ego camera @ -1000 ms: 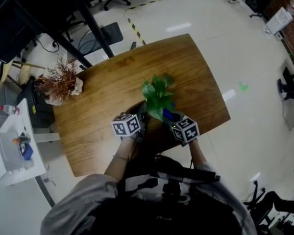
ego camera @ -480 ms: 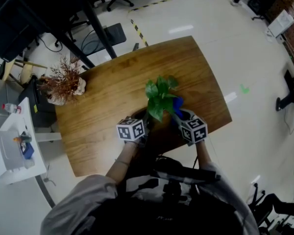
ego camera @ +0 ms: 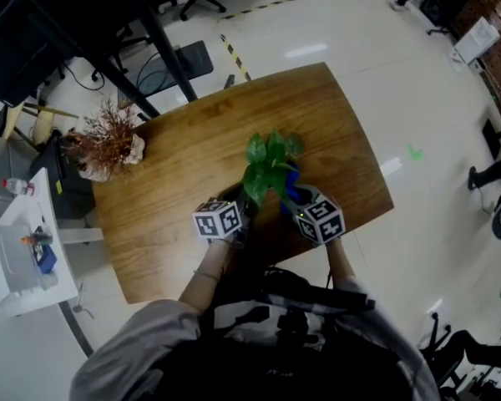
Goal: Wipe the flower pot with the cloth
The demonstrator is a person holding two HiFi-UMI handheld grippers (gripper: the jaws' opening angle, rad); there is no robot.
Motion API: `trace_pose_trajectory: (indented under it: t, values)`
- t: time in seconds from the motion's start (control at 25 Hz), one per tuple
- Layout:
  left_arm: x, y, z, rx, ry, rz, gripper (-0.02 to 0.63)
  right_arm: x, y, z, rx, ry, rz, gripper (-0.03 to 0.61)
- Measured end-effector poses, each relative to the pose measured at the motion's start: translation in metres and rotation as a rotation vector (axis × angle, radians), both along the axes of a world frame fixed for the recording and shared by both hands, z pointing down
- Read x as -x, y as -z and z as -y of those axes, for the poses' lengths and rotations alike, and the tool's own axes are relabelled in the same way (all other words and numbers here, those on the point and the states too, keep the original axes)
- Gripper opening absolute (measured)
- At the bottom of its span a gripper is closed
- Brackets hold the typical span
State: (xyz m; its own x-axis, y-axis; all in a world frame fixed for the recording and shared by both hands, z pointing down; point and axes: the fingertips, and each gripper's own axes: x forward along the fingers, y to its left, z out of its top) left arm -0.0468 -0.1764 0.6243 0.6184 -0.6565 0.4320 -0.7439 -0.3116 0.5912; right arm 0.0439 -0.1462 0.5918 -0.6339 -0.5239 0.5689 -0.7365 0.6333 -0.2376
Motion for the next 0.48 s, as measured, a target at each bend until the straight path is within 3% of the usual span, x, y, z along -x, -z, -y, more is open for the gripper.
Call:
trace_pose_trajectory:
  t: [0.32,0.48]
  values:
    - [0.023,0.004,0.015,-0.032,0.088,-0.032,0.006,0.051,-0.024,-0.030,0.068,0.114,-0.001,0.057]
    - [0.025,0.003,0.010,-0.014,0.089,-0.019,0.006,0.049,-0.032,-0.033,0.089,0.092,0.001,0.057]
